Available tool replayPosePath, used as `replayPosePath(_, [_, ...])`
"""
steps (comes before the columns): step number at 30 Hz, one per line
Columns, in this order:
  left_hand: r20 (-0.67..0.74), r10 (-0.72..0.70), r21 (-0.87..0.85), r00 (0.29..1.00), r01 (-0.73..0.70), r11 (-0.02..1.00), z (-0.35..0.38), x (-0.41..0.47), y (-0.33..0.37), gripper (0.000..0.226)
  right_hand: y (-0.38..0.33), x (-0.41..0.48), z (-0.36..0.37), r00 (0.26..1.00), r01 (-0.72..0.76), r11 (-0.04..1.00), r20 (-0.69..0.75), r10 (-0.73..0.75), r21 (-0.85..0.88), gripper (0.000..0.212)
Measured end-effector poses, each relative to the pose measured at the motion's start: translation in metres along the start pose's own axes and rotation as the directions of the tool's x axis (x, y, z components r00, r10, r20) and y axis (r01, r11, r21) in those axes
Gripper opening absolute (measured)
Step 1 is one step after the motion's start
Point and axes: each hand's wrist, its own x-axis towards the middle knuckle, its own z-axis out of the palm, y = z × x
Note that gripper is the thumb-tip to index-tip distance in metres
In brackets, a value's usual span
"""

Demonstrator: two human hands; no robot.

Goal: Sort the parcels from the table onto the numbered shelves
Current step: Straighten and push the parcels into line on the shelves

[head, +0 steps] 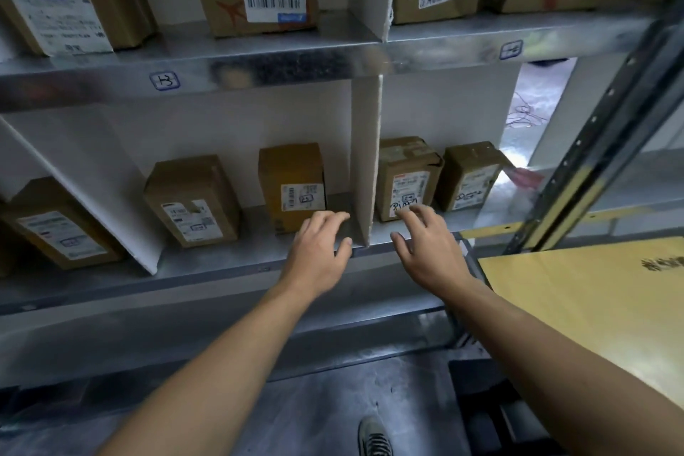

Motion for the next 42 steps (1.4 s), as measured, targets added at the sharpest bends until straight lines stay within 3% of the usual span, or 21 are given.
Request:
replayPosePath(9, [0.026, 0.159, -0.075, 0.987, -0.157, 0.985, 0.045, 0.064, 0.072, 0.045, 0.07, 0.044, -0.041, 0.991, -0.089, 0.994, -0.095, 0.094, 0.064, 0.044])
replayPosePath(14, [-0.055, 0.026, -0.082, 0.998, -0.031, 0.996, 0.067, 0.108, 0.096, 0.047, 0.108, 0.082, -0.05, 0.996, -0.031, 0.998, -0.079, 0.035, 0.052, 0.044])
replayPosePath(20, [-0.065, -0.251, -0.016, 0.966, 0.25, 0.968, 0.084, 0.137, 0.105, 0.051, 0.128, 0.124, -0.047, 0.998, 0.036, 0.999, 0.043, -0.037, 0.031, 0.044])
replayPosePath(25, [-0.096, -0.343, 0.012, 0.934, 0.346, 0.938, 0.084, 0.147, 0.103, 0.056, 0.128, 0.149, -0.038, 0.985, 0.121, 0.991, 0.117, -0.127, 0.05, 0.049])
replayPosePath(30, [-0.083, -0.368, 0.035, 0.926, 0.372, 0.928, 0.09, 0.156, 0.102, 0.052, 0.132, 0.155, -0.028, 0.978, 0.15, 0.987, 0.139, -0.157, 0.061, 0.048])
replayPosePath(42, [-0.082, -0.352, 0.057, 0.932, 0.357, 0.932, 0.095, 0.166, 0.088, 0.046, 0.136, 0.155, -0.021, 0.984, 0.173, 0.98, 0.019, -0.176, 0.095, 0.04])
